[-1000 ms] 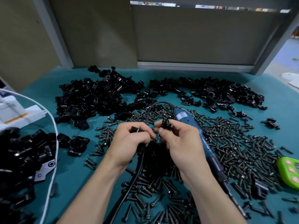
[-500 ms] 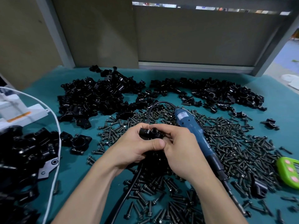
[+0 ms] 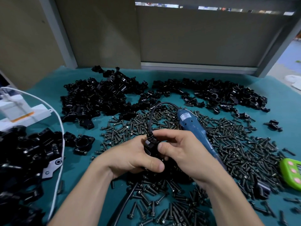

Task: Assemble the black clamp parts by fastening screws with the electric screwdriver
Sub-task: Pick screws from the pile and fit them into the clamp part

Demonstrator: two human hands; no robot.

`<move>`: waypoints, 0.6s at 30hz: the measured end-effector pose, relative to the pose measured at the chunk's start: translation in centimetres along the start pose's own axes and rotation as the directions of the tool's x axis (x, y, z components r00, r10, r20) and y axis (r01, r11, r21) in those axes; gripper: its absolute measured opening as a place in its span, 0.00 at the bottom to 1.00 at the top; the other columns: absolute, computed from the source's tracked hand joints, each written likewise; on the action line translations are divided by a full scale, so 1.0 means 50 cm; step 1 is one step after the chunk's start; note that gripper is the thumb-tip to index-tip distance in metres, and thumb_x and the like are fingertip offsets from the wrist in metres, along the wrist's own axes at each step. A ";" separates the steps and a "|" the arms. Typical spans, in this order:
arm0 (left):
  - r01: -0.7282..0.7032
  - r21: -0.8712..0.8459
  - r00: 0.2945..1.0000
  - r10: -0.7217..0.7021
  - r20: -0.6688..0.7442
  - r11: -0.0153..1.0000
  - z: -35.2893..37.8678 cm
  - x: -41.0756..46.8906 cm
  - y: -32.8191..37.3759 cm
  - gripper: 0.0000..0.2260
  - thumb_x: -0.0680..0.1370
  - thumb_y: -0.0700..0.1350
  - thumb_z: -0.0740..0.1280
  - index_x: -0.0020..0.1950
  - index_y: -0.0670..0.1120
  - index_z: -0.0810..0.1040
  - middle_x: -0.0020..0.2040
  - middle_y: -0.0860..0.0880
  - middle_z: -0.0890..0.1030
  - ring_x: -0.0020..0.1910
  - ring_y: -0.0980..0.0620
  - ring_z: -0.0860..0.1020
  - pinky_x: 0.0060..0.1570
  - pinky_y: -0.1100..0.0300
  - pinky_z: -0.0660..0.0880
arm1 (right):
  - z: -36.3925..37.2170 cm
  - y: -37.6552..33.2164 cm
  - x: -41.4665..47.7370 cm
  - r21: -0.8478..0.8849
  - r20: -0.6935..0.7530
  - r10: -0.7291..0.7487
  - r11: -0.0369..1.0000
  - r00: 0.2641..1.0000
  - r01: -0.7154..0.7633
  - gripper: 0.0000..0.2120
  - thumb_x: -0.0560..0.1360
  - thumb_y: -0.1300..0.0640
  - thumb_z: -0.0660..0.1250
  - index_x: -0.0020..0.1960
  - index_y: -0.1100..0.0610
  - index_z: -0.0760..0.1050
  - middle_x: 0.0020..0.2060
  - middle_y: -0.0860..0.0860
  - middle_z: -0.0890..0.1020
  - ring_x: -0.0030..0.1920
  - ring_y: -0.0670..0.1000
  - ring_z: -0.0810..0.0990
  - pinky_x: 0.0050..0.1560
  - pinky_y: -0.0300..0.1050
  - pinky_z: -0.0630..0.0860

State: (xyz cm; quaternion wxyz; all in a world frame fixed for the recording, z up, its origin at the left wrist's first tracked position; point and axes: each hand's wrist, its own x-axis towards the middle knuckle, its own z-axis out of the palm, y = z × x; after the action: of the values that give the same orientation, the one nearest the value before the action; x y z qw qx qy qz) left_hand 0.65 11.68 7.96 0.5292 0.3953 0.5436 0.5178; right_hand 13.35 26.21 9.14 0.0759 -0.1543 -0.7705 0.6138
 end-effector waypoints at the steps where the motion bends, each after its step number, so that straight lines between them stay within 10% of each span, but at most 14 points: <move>1: 0.001 -0.012 0.999 -0.001 -0.039 1.000 -0.003 0.000 -0.006 0.31 0.69 0.37 0.78 0.70 0.47 0.76 0.55 0.52 0.86 0.52 0.56 0.84 0.48 0.67 0.78 | -0.008 -0.003 -0.003 0.053 0.041 0.000 0.999 0.999 -0.002 0.16 0.78 0.66 0.72 0.56 0.46 0.86 0.47 0.53 0.88 0.41 0.45 0.83 0.48 0.44 0.81; 4: 0.012 -0.050 0.997 -0.016 -0.076 0.999 -0.017 -0.004 -0.008 0.47 0.63 0.43 0.78 0.79 0.55 0.63 0.67 0.55 0.82 0.66 0.57 0.80 0.64 0.64 0.74 | -0.016 -0.007 -0.012 0.222 0.134 -0.012 0.975 0.991 -0.018 0.15 0.75 0.69 0.73 0.56 0.54 0.87 0.47 0.54 0.88 0.43 0.45 0.84 0.47 0.38 0.79; 11: 0.020 0.050 0.997 -0.024 0.071 0.999 -0.008 -0.011 -0.004 0.38 0.67 0.34 0.70 0.77 0.50 0.68 0.54 0.44 0.83 0.35 0.60 0.78 0.30 0.69 0.70 | -0.001 -0.002 -0.005 0.116 0.101 0.022 0.993 0.995 -0.034 0.14 0.78 0.69 0.71 0.60 0.57 0.84 0.43 0.52 0.86 0.36 0.55 0.77 0.39 0.45 0.77; 15: -0.010 0.016 0.997 0.009 0.077 1.000 -0.001 -0.013 0.005 0.38 0.68 0.33 0.70 0.72 0.64 0.73 0.61 0.37 0.76 0.30 0.57 0.73 0.25 0.67 0.66 | -0.007 -0.002 -0.007 0.182 0.150 0.010 0.983 0.989 -0.038 0.15 0.76 0.72 0.71 0.61 0.62 0.83 0.54 0.57 0.87 0.57 0.60 0.85 0.59 0.52 0.82; 18: 0.095 0.061 0.995 -0.094 -0.020 0.994 0.000 -0.015 0.003 0.50 0.63 0.42 0.74 0.81 0.64 0.58 0.63 0.30 0.79 0.27 0.51 0.68 0.22 0.64 0.61 | -0.013 -0.003 -0.008 0.172 0.177 0.029 0.983 0.984 -0.060 0.15 0.76 0.71 0.72 0.60 0.61 0.84 0.53 0.59 0.88 0.56 0.62 0.86 0.61 0.58 0.81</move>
State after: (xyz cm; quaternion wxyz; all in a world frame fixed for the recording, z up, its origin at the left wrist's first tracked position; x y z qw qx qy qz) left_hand 0.73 10.96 8.21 0.5361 0.3808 0.5819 0.4785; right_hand 13.90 26.66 9.47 0.0082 -0.1104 -0.7130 0.6923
